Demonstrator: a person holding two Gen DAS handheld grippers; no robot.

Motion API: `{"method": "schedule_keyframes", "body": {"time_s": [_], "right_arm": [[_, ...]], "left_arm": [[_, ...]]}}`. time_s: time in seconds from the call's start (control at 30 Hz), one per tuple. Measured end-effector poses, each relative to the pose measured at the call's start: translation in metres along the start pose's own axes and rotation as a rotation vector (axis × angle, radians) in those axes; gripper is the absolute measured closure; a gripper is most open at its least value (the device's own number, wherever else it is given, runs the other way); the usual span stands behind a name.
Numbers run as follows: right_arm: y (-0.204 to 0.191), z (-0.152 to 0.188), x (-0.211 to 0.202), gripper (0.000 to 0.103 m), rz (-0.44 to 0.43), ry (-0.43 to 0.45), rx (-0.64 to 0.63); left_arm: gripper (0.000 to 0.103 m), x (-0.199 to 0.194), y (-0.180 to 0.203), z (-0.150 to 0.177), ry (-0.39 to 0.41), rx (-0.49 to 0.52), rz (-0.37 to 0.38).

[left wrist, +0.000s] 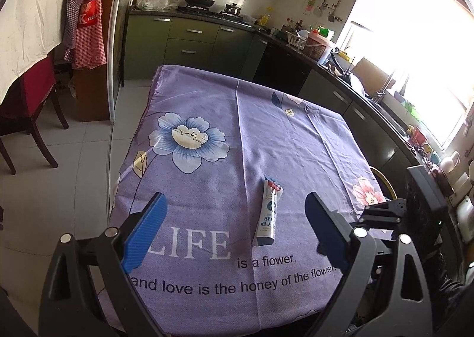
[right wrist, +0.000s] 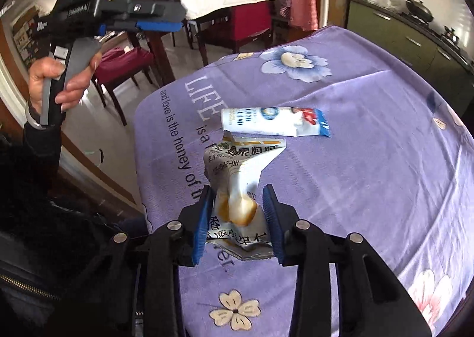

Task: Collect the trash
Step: 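Carry the wrapper over the bin and open the right gripper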

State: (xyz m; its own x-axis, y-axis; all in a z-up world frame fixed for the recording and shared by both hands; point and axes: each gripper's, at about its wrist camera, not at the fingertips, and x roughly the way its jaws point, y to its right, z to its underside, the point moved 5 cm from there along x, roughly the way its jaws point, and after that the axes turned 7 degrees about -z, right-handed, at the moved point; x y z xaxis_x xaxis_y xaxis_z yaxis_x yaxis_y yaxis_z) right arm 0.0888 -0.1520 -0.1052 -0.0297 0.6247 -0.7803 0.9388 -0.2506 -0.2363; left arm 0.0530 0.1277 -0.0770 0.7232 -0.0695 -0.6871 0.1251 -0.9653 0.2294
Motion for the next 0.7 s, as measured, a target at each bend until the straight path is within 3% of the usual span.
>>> {"method": "schedule_keyframes", "body": {"time_s": [0.07,0.2,0.43,0.53,0.7], "right_arm": [[0.021,0.010,-0.024,0.068,0.058,0.044,0.072],[0.081,0.049,-0.081,0.068,0.253,0.093,0.265],[0.205,0.160,-0.183,0.067,0.615,0.125,0.722],[0.242,0.200,-0.209,0.067,0.698,0.114,0.856],[0.281,0.235,-0.223,0.063,0.798,0.077,0.946]], "left_arm": [[0.014,0.000,0.006,-0.001,0.004,0.014,0.012],[0.012,0.003,0.018,0.000,0.005,0.037,0.044],[0.012,0.012,0.036,-0.002,-0.009,0.065,0.055],[0.012,0.014,0.042,-0.001,-0.014,0.082,0.056],[0.012,0.015,0.050,0.000,-0.021,0.106,0.057]]}}
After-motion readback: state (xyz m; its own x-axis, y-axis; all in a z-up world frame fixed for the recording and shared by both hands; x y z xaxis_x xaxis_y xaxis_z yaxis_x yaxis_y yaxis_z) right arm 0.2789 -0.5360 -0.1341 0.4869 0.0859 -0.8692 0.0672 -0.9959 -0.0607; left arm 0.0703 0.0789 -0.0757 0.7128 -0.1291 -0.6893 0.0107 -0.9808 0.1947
